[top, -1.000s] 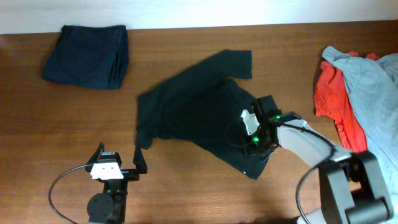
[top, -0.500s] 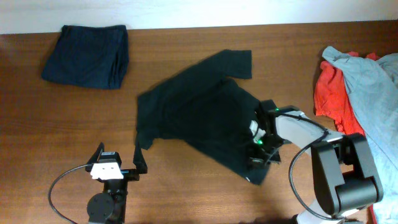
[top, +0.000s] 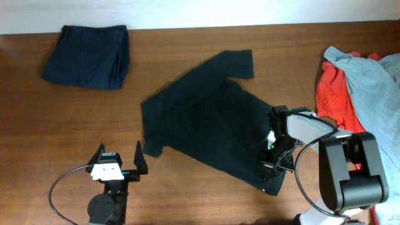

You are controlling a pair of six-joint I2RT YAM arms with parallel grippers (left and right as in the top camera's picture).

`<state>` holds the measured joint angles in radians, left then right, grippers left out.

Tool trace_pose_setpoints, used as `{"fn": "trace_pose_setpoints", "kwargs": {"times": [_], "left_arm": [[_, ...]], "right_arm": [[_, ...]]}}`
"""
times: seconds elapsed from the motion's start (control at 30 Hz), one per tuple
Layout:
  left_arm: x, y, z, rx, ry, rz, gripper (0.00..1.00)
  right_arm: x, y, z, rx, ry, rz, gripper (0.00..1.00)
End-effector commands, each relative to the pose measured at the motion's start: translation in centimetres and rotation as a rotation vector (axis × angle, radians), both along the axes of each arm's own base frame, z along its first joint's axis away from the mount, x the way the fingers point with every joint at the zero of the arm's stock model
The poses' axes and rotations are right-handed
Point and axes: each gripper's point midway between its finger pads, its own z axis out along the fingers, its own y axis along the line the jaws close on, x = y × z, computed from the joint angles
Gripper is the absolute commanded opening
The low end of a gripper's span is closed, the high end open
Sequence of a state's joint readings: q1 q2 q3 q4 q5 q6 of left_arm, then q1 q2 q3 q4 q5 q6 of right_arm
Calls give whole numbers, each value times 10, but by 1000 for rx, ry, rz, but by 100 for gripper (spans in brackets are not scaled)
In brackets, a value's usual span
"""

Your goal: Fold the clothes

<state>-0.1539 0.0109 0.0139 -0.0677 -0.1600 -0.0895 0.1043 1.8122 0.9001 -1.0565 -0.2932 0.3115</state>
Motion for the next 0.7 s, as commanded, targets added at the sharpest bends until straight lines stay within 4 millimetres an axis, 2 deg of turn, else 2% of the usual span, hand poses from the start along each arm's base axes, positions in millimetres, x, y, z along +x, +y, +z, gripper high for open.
{"fn": "trace_pose_setpoints", "kwargs": {"times": [0.0,0.1,0.27,0.37,0.57,0.63,0.67], "left_arm": [[0,-1,-1,16,1,-6,99],[0,-1,-1,16,1,-6,99],[0,-1,-1,16,1,-6,99],[0,-1,-1,16,1,-6,99],[0,-1,-1,16,1,-6,99],[0,-1,-1,16,0,-6,99],[0,-1,0,15,-3,-6,99]], "right_arm": [[-2,-30,-17,-142,2,64,5],[17,-8,-3,-9,-43,72,6],[67,2,30,46,-169,99,17],[96,11,48,74,-256,107,18],[112,28,50,96,-342,188,19],[116,45,52,160,-386,245,15],[116,63,56,247,-420,305,12]]}}
